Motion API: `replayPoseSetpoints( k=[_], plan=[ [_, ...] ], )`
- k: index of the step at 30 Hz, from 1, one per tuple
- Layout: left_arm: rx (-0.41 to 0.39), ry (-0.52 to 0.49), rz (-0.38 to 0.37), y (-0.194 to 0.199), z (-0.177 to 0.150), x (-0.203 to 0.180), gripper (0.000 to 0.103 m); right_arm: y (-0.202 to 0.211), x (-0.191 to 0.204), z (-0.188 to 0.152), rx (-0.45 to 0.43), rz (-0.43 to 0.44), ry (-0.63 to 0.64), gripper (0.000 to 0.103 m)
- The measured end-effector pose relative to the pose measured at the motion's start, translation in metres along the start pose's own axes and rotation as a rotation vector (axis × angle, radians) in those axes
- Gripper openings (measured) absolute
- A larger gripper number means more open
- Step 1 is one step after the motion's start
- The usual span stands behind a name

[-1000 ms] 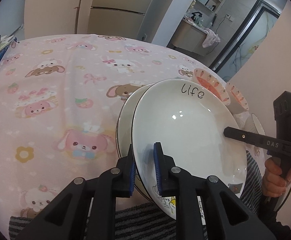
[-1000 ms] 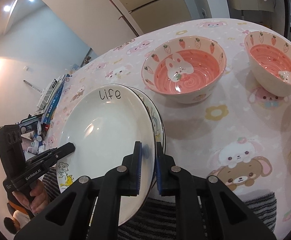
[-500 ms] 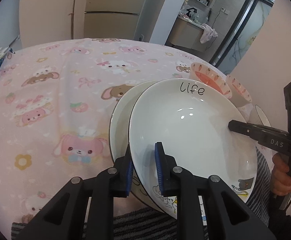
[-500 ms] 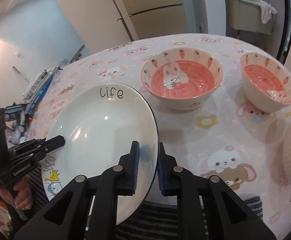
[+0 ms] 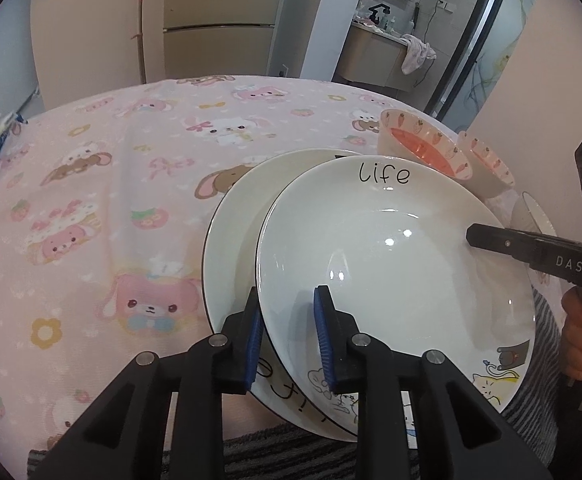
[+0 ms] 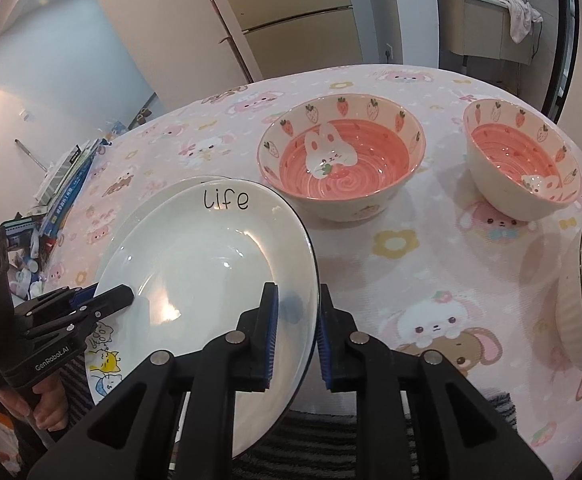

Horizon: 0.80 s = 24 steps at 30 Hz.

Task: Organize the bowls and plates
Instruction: 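Lower the 'life' plate onto the cartoon-rimmed plate stack with both grippers, then open both grippers to release the 'life' plate on the stack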

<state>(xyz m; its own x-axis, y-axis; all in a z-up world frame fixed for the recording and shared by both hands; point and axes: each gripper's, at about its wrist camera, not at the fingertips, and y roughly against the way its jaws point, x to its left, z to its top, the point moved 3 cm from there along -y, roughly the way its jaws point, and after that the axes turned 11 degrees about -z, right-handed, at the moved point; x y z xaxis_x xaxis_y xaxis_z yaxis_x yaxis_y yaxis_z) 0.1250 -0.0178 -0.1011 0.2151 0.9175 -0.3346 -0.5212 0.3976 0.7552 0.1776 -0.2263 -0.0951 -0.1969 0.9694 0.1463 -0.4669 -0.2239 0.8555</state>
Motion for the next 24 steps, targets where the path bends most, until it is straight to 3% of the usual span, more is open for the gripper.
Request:
replayPoseSetpoints(
  k=[2, 6, 10, 19, 21, 22, 24],
  plan=[
    [-0.005, -0.018, 0.023, 0.002, 0.000, -0.002, 0.025, 0.000, 0.000, 0.000, -0.001, -0.008, 0.000, 0.016],
    [-0.091, -0.070, 0.093, 0.020, 0.002, -0.007, 0.025, -0.001, 0.001, -0.001, 0.007, 0.001, 0.003, 0.014],
    [-0.155, -0.038, 0.126, 0.035, 0.006, 0.002, 0.025, 0.000, 0.002, -0.002, 0.001, -0.001, 0.010, 0.013],
    [-0.210, 0.048, 0.109, 0.048, 0.011, 0.019, 0.026, 0.000, 0.003, -0.001, 0.008, 0.010, 0.014, 0.013],
    [-0.219, 0.064, 0.081, 0.049, 0.011, 0.018, 0.040, -0.001, 0.003, -0.001, 0.006, 0.011, 0.019, 0.013],
    [-0.230, 0.067, 0.060, 0.051, 0.011, 0.018, 0.058, -0.001, 0.003, -0.001, 0.006, 0.010, 0.020, 0.013],
    [-0.254, 0.063, 0.064, 0.054, 0.011, 0.016, 0.062, -0.001, 0.004, -0.001, 0.007, 0.009, 0.022, 0.014]
  ],
)
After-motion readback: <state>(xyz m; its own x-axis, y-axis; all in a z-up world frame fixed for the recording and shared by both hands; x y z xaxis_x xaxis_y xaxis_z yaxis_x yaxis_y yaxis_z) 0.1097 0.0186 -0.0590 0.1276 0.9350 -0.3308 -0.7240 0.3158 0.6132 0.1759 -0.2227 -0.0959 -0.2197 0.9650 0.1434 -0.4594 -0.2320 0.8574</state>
